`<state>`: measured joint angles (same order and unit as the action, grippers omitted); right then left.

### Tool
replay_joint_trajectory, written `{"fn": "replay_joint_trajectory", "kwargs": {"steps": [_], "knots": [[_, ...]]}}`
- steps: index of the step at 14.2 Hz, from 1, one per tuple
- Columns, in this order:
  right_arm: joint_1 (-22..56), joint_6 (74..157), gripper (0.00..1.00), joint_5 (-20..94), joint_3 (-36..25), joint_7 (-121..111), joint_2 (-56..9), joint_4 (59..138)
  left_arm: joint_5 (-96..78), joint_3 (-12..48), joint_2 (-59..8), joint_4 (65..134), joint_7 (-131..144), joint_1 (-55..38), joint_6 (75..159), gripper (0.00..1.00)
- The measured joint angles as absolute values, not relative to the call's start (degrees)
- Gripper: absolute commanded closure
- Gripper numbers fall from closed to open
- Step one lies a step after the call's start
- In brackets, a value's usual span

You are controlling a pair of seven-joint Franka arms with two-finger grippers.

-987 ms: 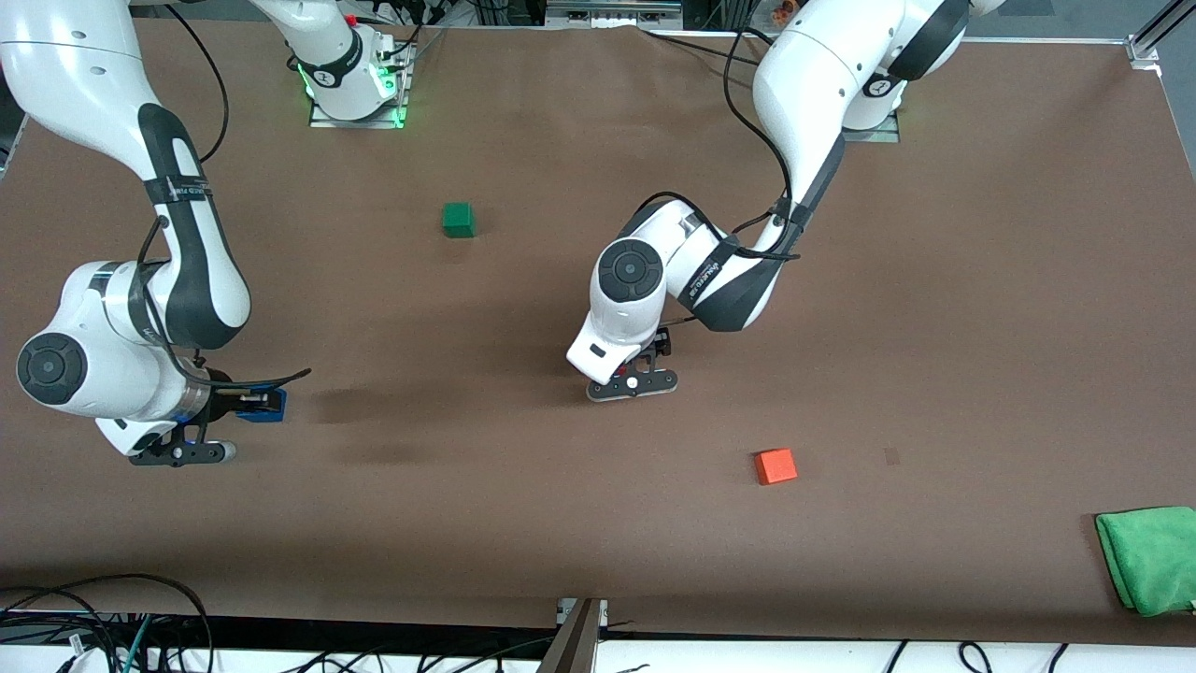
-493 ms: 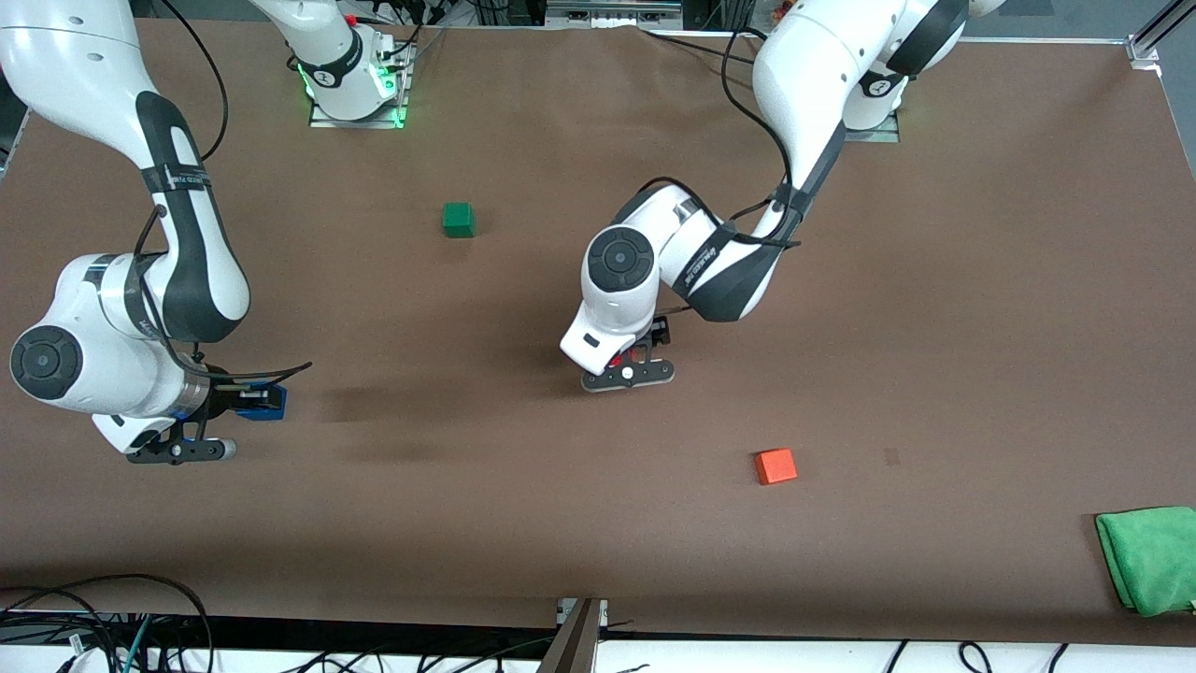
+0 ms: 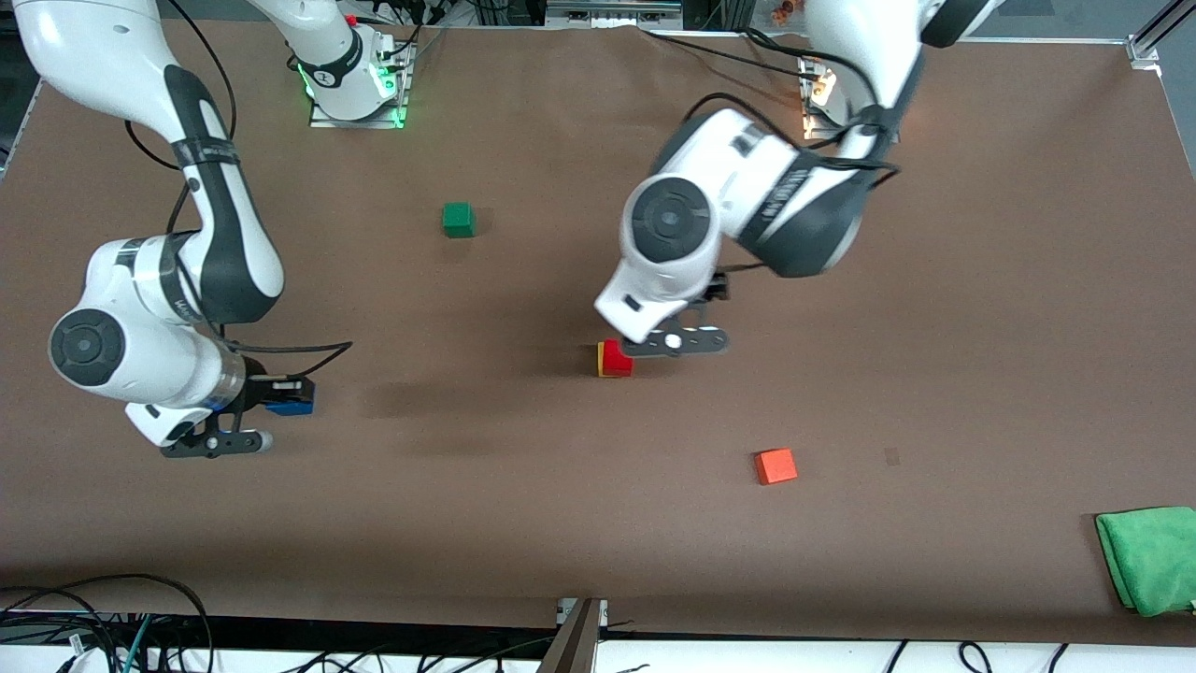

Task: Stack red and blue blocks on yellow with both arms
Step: 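Open the left gripper and lift it while the right gripper carries blue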

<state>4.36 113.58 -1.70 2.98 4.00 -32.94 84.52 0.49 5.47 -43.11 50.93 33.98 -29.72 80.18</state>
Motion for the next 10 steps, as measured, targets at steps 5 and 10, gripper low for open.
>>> {"fn": "replay_joint_trajectory", "kwargs": {"steps": [5,10], "knots": [[12.8,109.1,0.59,-1.3,3.2,15.1,-31.7,80.3,0.0,4.6,-37.8,51.3,12.1,-16.3,73.2,0.00],[23.0,109.9,0.59,-1.0,3.4,32.3,-32.7,79.0,0.0,4.8,-37.4,52.6,10.6,-14.2,73.2,0.00]]}}
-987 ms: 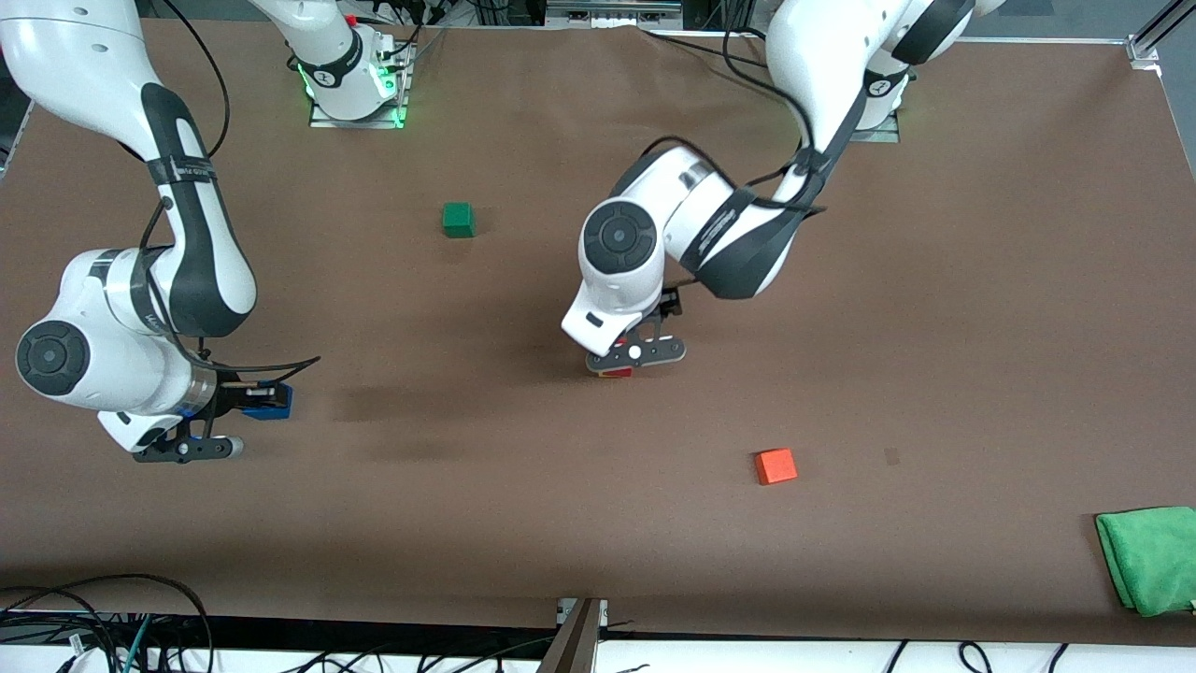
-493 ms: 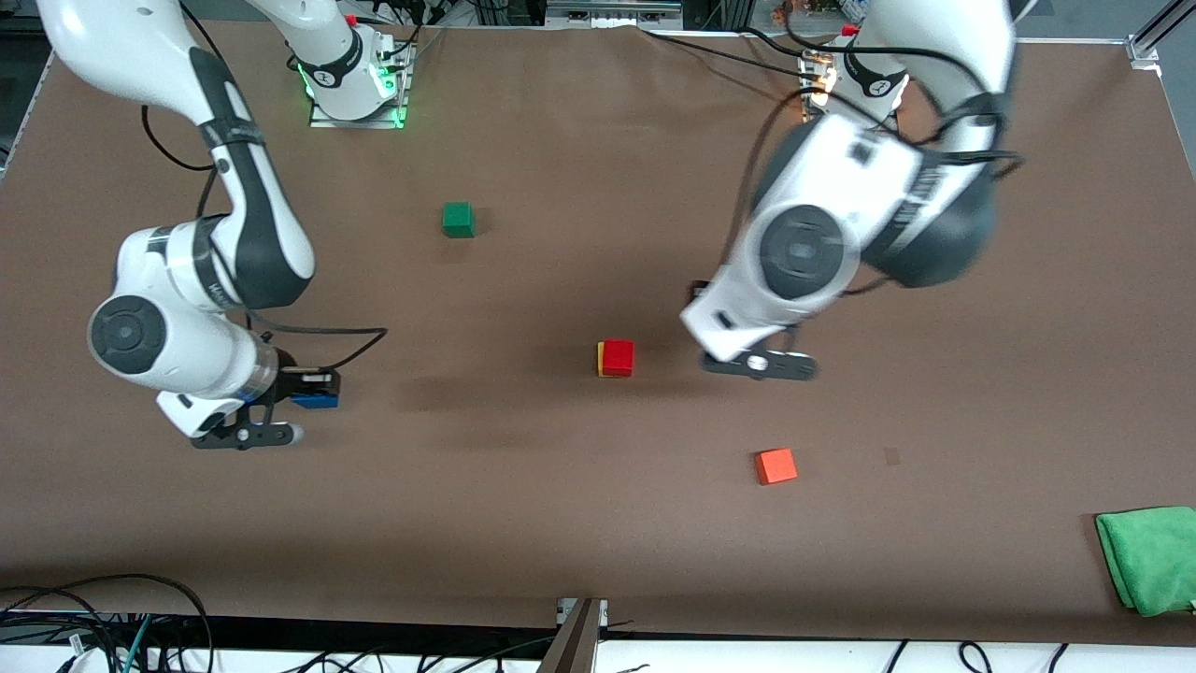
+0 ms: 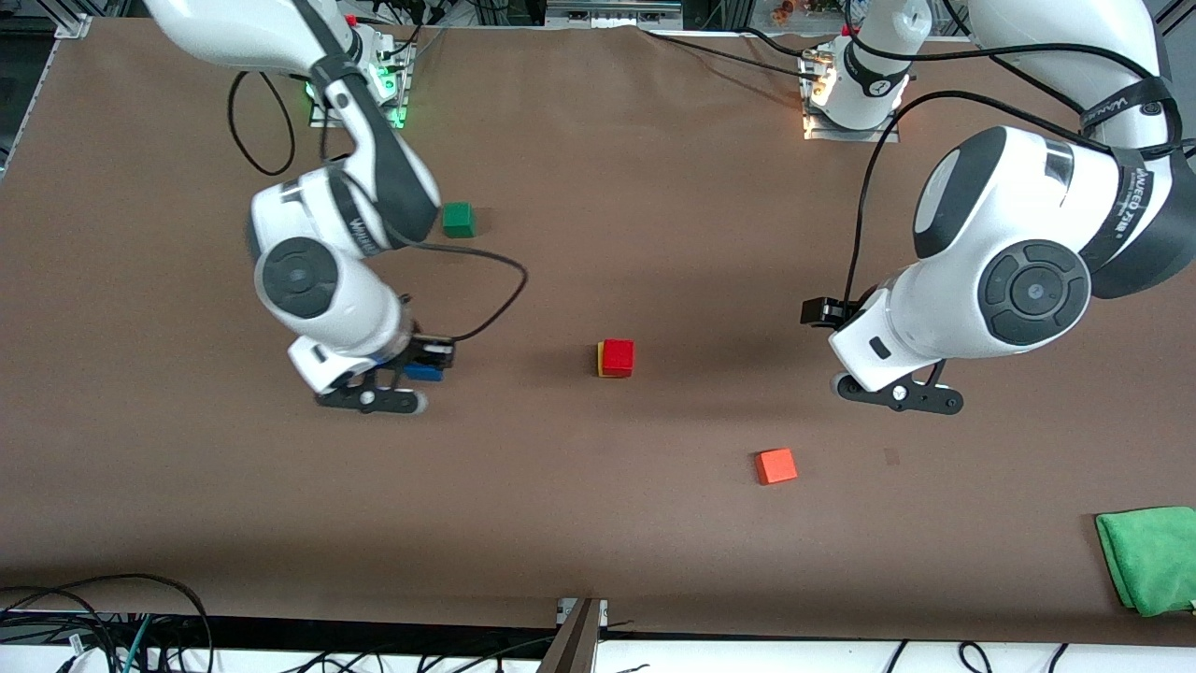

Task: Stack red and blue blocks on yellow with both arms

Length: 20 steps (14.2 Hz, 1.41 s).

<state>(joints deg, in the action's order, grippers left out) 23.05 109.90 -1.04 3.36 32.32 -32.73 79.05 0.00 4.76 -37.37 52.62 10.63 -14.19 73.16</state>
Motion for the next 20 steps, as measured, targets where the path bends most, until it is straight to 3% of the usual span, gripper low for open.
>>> {"fn": "replay_joint_trajectory", "kwargs": {"steps": [5,11,20], "knots": [[32.0,116.8,0.59,-1.0,3.4,46.7,-38.7,74.5,0.0,3.4,-37.3,54.5,3.2,-10.6,73.7,0.00],[36.6,121.9,0.60,-1.0,3.3,49.8,-43.3,70.3,0.3,1.7,-37.0,54.6,-9.4,-0.4,74.7,0.00],[40.5,122.0,0.61,-1.0,2.9,51.2,-47.9,64.6,2.8,1.7,-40.2,61.1,-13.4,5.7,87.8,0.00]]}}
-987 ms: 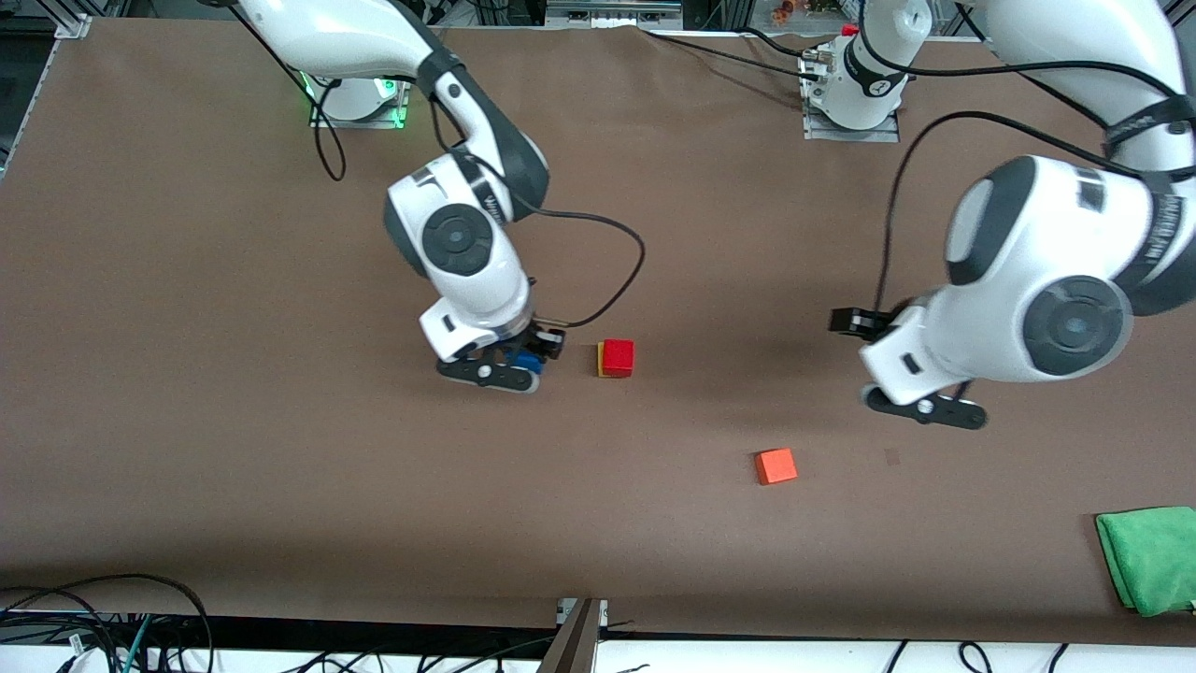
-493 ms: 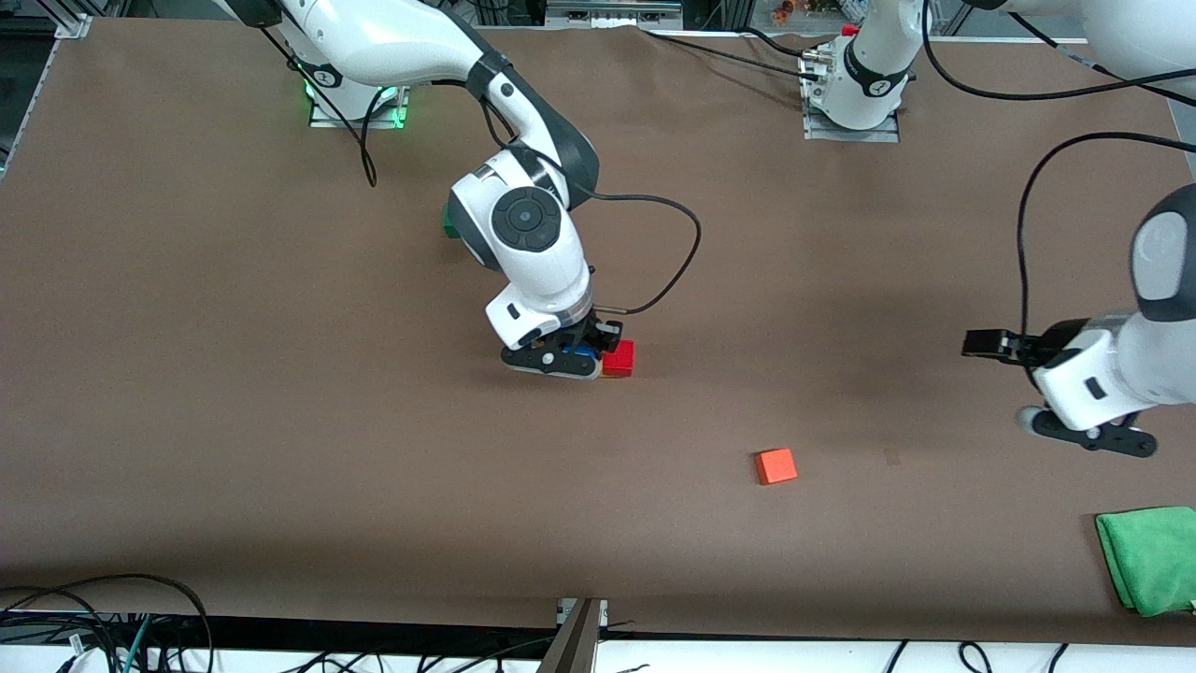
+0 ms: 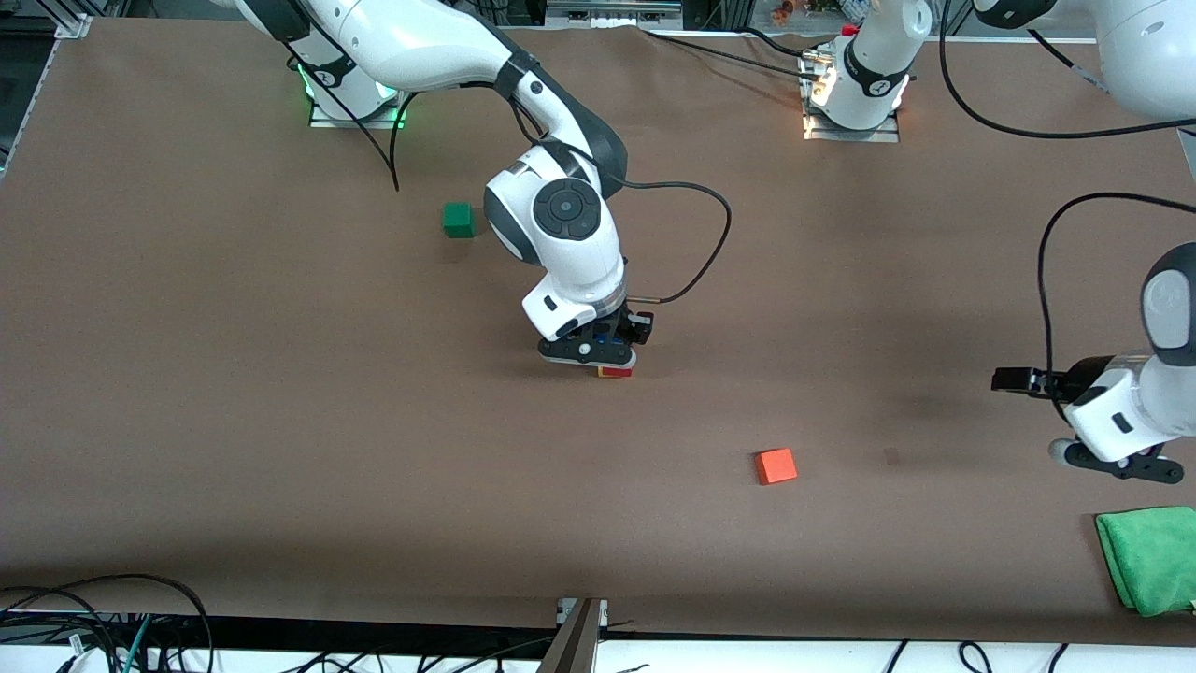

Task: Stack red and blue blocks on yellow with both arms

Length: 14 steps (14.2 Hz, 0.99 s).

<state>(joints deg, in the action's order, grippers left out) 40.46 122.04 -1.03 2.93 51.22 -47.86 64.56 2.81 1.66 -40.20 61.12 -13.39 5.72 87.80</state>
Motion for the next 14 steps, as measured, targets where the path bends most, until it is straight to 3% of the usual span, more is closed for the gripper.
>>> {"fn": "replay_joint_trajectory", "kwargs": {"steps": [4,9,11,13,14], "knots": [[40.7,122.3,0.61,-1.0,2.9,51.2,-48.3,64.3,2.8,1.6,-40.6,63.6,-12.3,4.8,90.4,0.00],[41.1,122.3,0.60,-1.1,2.9,51.2,-48.8,64.3,-2.7,-6.7,-41.4,66.1,-10.4,-2.5,92.7,0.00],[41.1,122.3,0.55,-1.1,2.9,51.2,-49.2,64.3,-7.2,-9.7,-39.3,65.4,-10.4,-4.1,87.7,0.00],[41.1,122.3,0.38,-1.1,2.8,51.2,-49.4,64.3,-8.2,-10.4,-34.5,64.6,-10.4,-4.9,80.8,0.00],[41.2,122.3,0.34,-1.1,2.8,51.2,-49.4,64.2,-8.2,-10.5,-31.7,64.5,-10.4,-5.0,77.8,0.00]]}}
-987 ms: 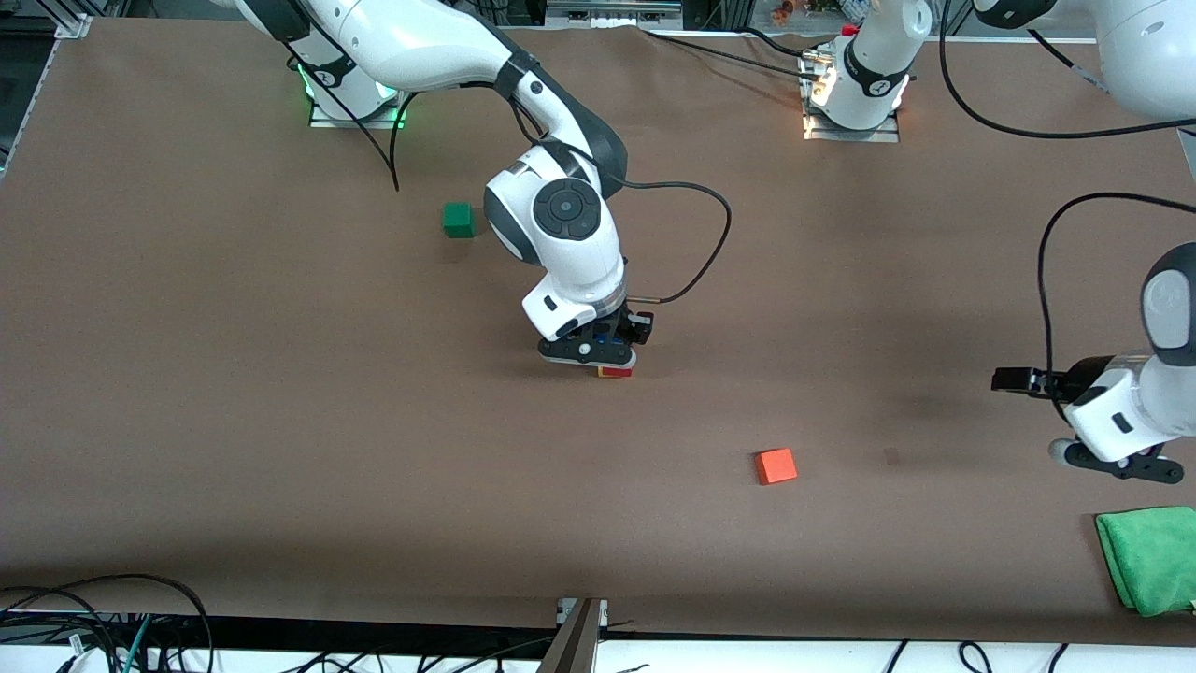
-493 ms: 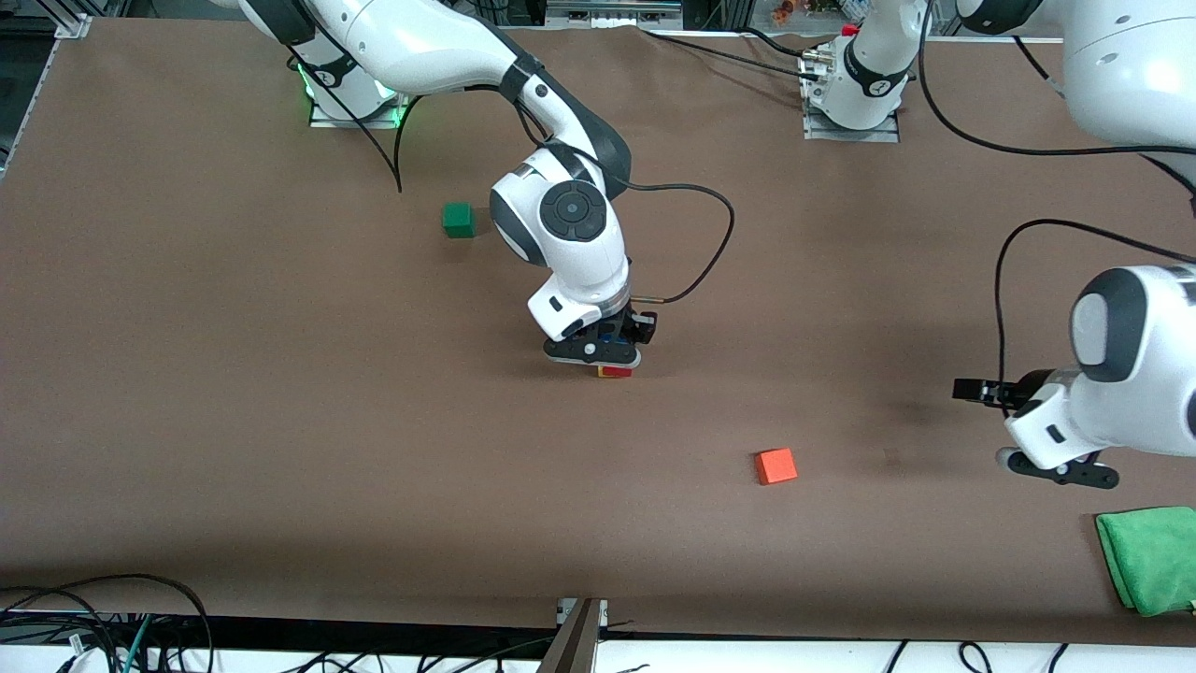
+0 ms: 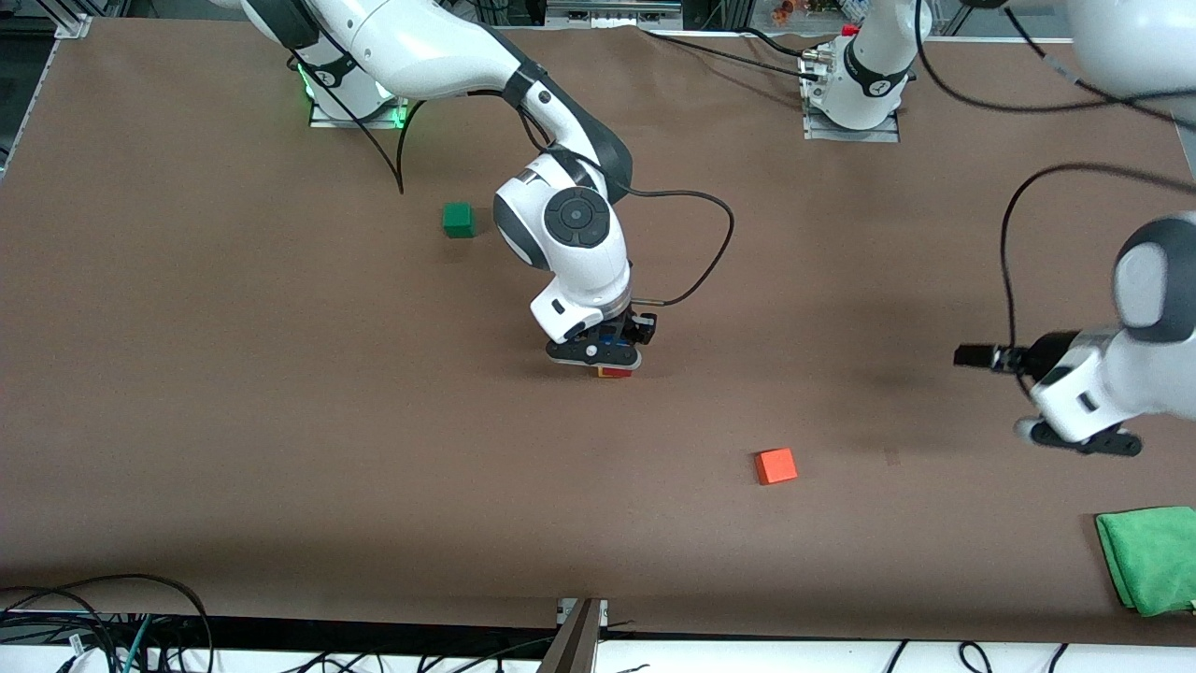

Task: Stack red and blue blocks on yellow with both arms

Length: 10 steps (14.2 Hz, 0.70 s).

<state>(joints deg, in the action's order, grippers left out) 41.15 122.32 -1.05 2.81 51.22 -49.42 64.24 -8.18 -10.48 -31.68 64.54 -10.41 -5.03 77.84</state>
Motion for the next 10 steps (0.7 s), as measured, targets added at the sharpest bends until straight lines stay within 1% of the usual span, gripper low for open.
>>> {"fn": "replay_joint_trajectory", "kwargs": {"steps": [1,3,4,5,6,8,10], "knots": [[41.2,122.3,0.27,-1.1,2.7,51.2,-49.4,64.2,-8.2,-10.5,-29.2,64.6,-10.4,-5.1,75.3,0.00],[41.1,122.6,0.26,-1.1,2.6,51.2,-49.4,64.0,-8.2,-10.5,-25.9,64.6,-10.4,-5.1,72.2,0.00],[41.1,122.6,0.05,-1.1,2.6,51.2,-49.4,63.9,-8.2,-10.4,-25.1,64.7,-10.4,-5.1,70.9,0.00],[41.2,122.6,0.00,-1.1,2.5,51.2,-49.4,63.8,-8.2,-10.3,-24.9,64.7,-10.4,-5.0,69.7,0.00],[41.2,122.6,0.00,-1.1,2.5,51.2,-49.4,63.7,-8.2,-9.6,-24.9,64.7,-10.4,-4.5,68.7,0.00],[41.2,122.2,0.00,-1.1,2.4,51.2,-49.4,63.4,-8.2,-5.9,-24.2,64.3,-10.3,-1.7,66.3,0.00],[41.1,119.3,0.00,-1.1,2.4,51.2,-48.8,62.6,-7.8,-3.1,-21.4,63.9,-9.4,0.3,63.1,0.00]]}}
